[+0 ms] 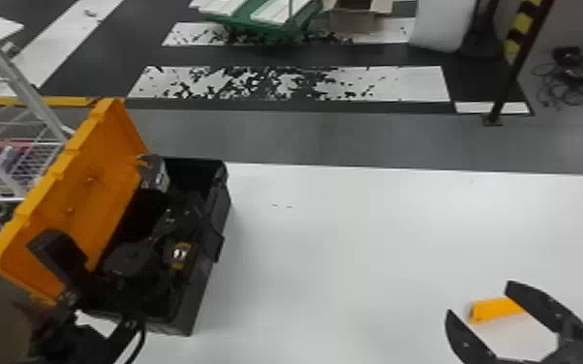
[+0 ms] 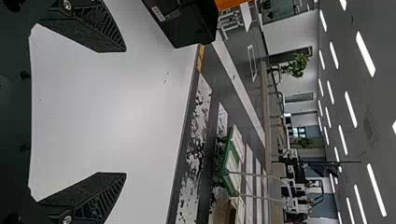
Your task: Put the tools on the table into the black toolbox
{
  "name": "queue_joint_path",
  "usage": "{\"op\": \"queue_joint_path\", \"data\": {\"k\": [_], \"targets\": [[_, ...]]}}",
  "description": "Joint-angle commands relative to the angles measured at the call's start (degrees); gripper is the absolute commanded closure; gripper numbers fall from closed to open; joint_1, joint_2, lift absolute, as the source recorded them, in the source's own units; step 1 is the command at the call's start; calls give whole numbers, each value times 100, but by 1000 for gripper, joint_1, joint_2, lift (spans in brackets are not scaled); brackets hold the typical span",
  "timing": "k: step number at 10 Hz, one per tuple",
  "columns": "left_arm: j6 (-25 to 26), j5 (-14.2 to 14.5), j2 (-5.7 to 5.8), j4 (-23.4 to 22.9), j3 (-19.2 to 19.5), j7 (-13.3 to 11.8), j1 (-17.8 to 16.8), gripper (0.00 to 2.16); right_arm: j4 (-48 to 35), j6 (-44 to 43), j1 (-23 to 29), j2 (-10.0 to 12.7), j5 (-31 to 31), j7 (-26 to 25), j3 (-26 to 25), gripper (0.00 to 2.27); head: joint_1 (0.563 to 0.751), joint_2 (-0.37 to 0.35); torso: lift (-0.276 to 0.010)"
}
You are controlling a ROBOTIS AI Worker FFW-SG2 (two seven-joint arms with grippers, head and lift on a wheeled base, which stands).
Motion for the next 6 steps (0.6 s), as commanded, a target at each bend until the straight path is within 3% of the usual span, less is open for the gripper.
{"op": "queue_joint_path", "data": {"k": [1, 4, 6], "targets": [[-398, -347, 0, 214, 4, 184, -17, 2138, 45, -43, 0, 14, -25, 9, -46, 66, 695, 148, -39], [-591, -865, 0, 732, -49, 439, -184, 2138, 150, -149, 0, 14, -130, 114, -160, 73, 695, 183, -39], [-802, -1015, 0, 926, -75, 800, -202, 2138, 194, -272, 0, 14, -156, 184, -204, 73, 695, 199, -39]]}}
